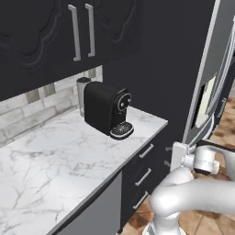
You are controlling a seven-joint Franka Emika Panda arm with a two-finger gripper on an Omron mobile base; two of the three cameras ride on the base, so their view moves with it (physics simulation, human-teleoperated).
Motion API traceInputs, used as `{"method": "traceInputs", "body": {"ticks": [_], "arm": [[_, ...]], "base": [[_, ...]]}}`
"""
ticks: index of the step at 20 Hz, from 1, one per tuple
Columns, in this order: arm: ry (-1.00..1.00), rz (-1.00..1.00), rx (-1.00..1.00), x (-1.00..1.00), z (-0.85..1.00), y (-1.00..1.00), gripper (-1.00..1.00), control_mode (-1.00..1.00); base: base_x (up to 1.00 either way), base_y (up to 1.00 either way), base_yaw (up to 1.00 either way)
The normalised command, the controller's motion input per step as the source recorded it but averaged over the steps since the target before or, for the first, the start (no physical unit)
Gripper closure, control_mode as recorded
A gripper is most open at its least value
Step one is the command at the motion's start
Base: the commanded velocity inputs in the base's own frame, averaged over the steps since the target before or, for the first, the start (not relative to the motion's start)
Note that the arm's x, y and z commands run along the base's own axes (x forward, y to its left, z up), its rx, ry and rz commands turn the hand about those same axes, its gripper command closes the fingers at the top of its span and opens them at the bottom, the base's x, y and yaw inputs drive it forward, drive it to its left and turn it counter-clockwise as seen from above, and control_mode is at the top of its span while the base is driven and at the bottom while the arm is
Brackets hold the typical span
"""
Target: Take a straw from the drawer in front and place it inside the glass cup on the dining counter.
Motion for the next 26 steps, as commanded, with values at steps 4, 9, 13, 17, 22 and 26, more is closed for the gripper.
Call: {"method": "traceInputs", "body": {"ticks": [4, 9, 13, 17, 22, 26], "arm": [[0.00, 0.00, 0.00, 0.46, -0.28, 0.29, -1.00, -1.00], [0.01, 0.00, 0.00, 0.53, -0.40, 0.17, -1.00, -1.00], [0.00, 0.00, 0.00, 0.48, -0.35, 0.06, -1.00, -1.00], [0.00, 0.00, 0.00, 0.48, -0.44, 0.01, -1.00, -1.00], [0.00, 0.00, 0.00, 0.56, -0.50, 0.00, -1.00, -1.00], [0.00, 0.00, 0.00, 0.56, -0.45, 0.00, -1.00, -1.00]], "base": [[0.00, 0.00, 0.00], [0.00, 0.00, 0.00], [0.00, 0.00, 0.00], [0.00, 0.00, 0.00], [0.00, 0.00, 0.00], [0.00, 0.00, 0.00]]}}
